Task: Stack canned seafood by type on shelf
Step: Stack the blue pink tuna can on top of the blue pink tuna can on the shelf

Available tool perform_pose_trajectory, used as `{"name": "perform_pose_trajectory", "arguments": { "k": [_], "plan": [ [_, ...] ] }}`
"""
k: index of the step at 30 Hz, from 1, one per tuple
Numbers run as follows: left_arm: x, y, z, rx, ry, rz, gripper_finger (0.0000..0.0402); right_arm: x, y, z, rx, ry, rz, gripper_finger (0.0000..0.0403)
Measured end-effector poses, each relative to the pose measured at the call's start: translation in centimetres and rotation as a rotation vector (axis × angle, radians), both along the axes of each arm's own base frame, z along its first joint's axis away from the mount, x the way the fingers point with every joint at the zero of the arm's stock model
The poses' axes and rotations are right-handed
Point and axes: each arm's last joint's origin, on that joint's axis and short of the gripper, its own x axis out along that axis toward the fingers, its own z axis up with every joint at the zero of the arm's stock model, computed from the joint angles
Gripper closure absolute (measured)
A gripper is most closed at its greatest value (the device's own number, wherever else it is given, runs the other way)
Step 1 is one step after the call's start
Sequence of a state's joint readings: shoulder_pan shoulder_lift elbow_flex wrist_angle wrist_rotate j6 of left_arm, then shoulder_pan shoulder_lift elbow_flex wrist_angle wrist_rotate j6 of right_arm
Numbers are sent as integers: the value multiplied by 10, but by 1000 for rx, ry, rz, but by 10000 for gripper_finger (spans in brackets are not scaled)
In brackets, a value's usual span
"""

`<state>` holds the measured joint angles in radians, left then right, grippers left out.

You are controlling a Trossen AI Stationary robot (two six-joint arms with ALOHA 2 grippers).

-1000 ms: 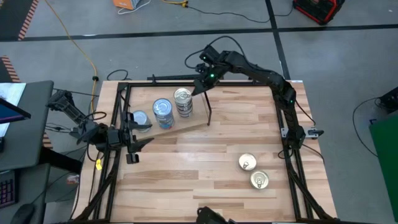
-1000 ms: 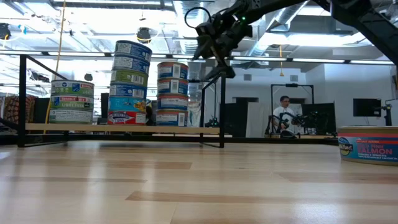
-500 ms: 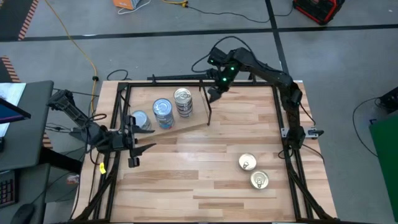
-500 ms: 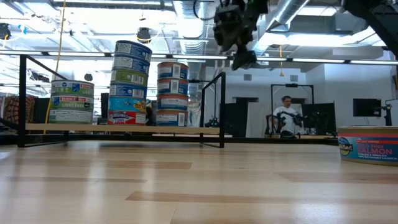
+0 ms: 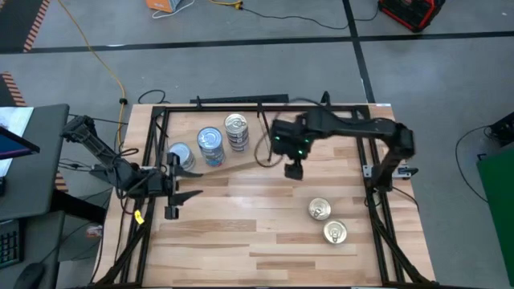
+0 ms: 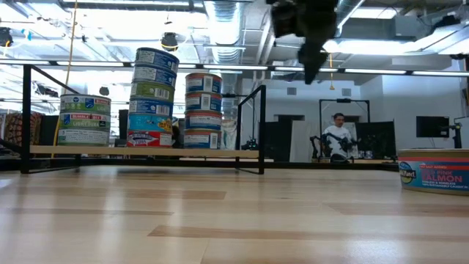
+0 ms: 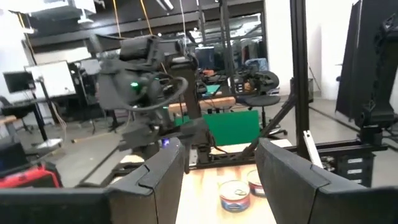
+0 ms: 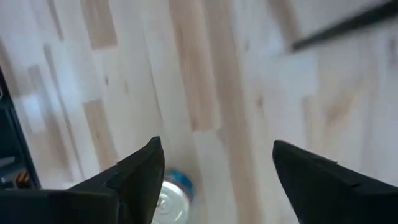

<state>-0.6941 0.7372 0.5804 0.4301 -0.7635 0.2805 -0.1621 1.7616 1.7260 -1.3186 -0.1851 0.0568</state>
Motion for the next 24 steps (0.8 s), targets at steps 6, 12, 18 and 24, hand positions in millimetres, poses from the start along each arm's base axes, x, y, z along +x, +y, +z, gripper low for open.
{"name": "perform_pose_trajectory", "arguments": {
  "k": [6,12,18,24],
  "plan": [
    [8,-9,-1,34,105,3,212,-38,29,-25,19,-116,-68,91],
    [40,-35,0,123,226,13,212,-72,59,-64,-4,-99,-139,92],
    [77,-58,2,156,278,40,212,-97,83,-95,-45,22,-170,92],
    [110,-81,-21,136,354,35,212,-116,107,-111,-53,122,-183,92]
  ]
}}
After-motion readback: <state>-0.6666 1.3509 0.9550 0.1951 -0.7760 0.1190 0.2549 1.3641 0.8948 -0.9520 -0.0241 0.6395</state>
